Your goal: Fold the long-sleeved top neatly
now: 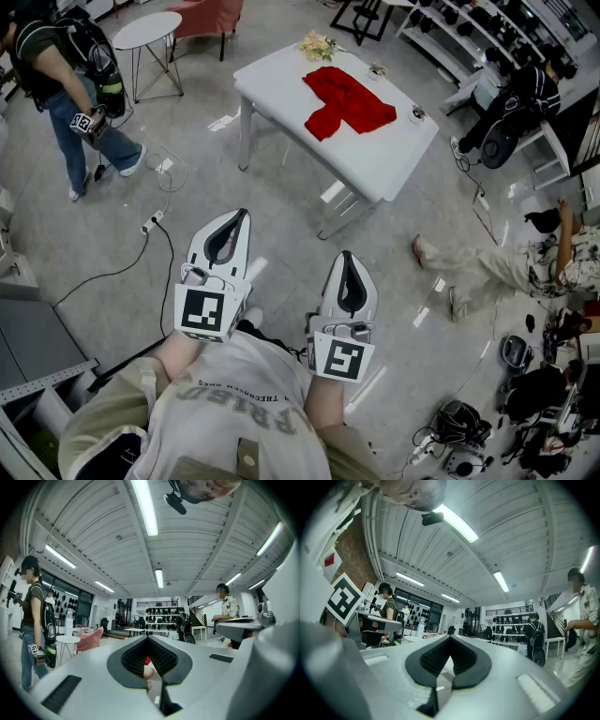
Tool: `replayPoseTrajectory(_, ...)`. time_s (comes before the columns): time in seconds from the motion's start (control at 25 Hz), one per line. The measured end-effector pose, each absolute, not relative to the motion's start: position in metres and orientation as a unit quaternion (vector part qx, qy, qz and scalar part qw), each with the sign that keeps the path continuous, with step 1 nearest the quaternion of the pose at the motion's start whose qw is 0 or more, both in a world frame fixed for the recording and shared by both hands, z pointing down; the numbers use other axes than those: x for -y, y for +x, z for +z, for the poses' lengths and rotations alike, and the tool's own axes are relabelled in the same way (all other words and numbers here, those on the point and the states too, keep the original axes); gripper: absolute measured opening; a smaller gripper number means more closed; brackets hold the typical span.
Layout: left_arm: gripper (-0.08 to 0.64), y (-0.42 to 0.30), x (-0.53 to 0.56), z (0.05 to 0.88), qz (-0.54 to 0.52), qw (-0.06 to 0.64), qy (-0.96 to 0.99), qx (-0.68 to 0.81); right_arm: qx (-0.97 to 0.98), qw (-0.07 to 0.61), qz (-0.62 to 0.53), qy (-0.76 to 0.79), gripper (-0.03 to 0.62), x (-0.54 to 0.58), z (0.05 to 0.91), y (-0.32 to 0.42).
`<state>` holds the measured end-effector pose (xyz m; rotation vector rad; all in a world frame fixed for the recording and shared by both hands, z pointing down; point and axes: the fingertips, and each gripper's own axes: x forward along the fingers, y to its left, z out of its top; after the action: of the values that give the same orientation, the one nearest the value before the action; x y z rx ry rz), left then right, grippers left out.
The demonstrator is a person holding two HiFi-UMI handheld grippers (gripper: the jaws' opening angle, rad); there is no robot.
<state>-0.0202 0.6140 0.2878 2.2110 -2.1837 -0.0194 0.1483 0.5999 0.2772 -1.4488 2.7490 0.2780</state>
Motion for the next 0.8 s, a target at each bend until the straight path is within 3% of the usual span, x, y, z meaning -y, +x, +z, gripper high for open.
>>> replayPoseTrajectory(0.52, 0.011, -0.012, -0.620, 0.292, -0.004, 0.030, 0.713, 0.701, -0.884, 0.005, 0.085, -0.459, 0.000, -0.601, 0.282, 0.152)
replayPoseTrajectory(0.72, 0.014, -0.017, -0.616, 0.305, 0.022, 0.045, 0.717, 0.695, -0.897, 0.048, 0.026, -0.438, 0.000, -0.596, 0.288, 0.153)
replayPoseTrajectory(0.76, 0.014, -0.018, -0.615, 0.306, 0.024, 0.046, 0.721, 0.691, -0.903, 0.053, 0.009, -0.426, 0.034, -0.595, 0.290, 0.150)
replayPoseTrajectory(0.8, 0.017, -0.019, -0.613, 0.308, 0.027, 0.048, 0.725, 0.686, -0.909, 0.054, -0.003, -0.414, 0.148, -0.594, 0.293, 0.146)
